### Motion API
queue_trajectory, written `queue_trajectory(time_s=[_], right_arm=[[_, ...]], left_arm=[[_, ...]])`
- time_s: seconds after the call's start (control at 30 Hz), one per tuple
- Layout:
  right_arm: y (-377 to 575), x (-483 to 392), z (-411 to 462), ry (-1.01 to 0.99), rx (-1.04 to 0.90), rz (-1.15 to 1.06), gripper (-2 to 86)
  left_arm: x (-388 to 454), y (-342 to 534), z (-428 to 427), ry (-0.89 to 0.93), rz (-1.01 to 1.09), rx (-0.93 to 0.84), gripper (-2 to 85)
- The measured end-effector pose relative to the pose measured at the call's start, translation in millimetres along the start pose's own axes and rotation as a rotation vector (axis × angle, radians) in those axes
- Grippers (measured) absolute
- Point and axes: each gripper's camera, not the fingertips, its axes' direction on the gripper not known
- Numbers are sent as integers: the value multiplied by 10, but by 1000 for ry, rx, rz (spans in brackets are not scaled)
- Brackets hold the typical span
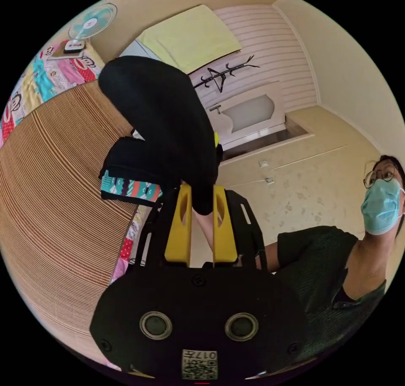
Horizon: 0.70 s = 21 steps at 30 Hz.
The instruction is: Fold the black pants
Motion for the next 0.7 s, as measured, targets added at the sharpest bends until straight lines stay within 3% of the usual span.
queue_trajectory(time_s=[0.1,0.2,0.3,0.43,0.53,0.7], right_arm=[[168,351,-621,235,206,85,159],[550,1007,-1290,548,353,423,142],[812,1355,-1679,475,371,452,130],[940,1253,-1497,441,377,452,117],[1140,1325,-1356,397,438,498,109],[1567,1504,-1150,209,708,611,104]], left_arm=[[-255,1,86,97,-116,4,79],[-601,239,264,177,-266,-70,74],[-877,631,414,142,-415,-199,66],[-1127,1270,217,20,-567,-271,53],[-1289,1773,-195,-26,-692,-208,33],[-1392,2552,-1012,-78,-854,-59,23]])
